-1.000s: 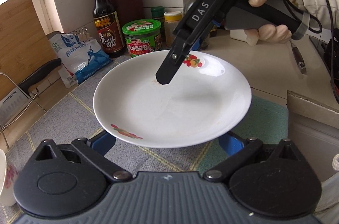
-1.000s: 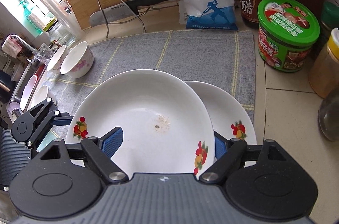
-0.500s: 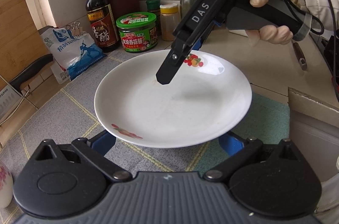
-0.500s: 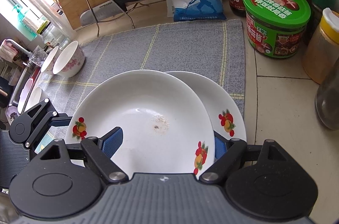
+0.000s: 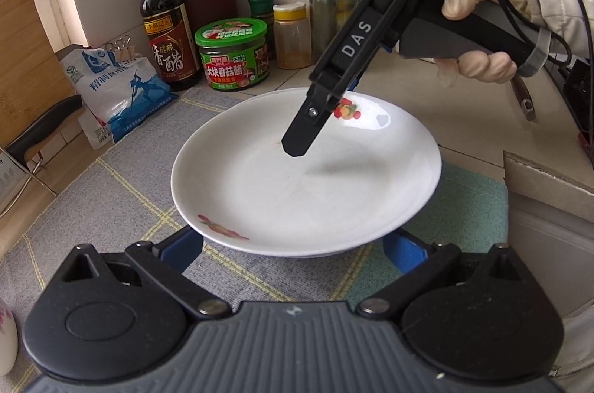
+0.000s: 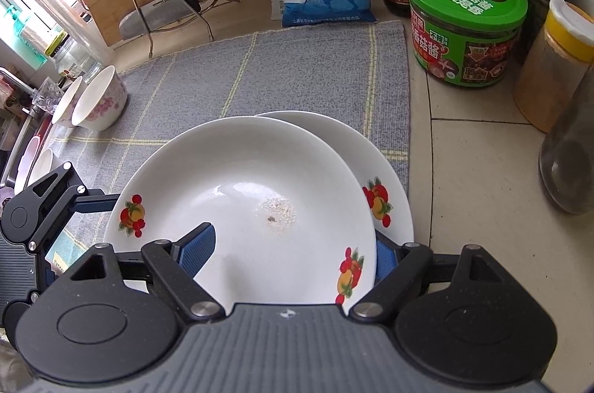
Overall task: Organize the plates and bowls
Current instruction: 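Lower the plate onto the stack and open the right tool, then withdraw the right tool from the stack toward the bowls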
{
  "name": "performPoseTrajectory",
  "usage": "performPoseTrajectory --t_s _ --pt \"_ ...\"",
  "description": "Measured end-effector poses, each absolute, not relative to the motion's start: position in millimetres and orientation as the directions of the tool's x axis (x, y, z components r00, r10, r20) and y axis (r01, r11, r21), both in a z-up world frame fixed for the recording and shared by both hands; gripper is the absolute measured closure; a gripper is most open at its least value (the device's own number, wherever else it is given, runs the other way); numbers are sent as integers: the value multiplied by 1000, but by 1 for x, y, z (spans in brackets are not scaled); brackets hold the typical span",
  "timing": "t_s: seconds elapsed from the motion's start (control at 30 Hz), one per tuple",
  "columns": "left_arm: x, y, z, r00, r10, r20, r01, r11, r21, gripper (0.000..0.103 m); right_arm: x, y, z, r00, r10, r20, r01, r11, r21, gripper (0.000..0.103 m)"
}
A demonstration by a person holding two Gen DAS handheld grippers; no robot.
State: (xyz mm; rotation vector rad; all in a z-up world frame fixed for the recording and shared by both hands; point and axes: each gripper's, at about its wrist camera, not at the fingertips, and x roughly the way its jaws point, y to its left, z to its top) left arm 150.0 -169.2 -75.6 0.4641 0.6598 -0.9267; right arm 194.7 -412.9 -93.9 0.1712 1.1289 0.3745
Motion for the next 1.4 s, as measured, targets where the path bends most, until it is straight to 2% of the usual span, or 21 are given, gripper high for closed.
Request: performPoseTrajectory --t_s 0.57,0.93,1.1,1.17,1.27,1.4 --pt "164 -172 -83 381 -584 -717 871 487 65 0 178 -421 -83 400 343 -850 -159 939 304 13" --pt "165 -174 -83 361 -604 -711 883 466 53 0 163 -419 -72 418 301 -857 -128 954 273 8" --pt "165 -174 -84 361 -606 -709 880 472 44 0 159 -414 -71 423 267 -866 -122 964 237 6" --pt "165 -174 -84 364 -603 -710 877 478 43 0 158 -411 -71 421 251 -872 -126 968 217 2" --pt "164 -173 -83 368 -604 -707 872 488 37 0 156 -405 -73 417 185 -890 -116 982 150 0" --pt "164 -171 -83 379 -600 -705 865 500 39 1 152 -400 -74 420 176 -890 -144 981 126 0"
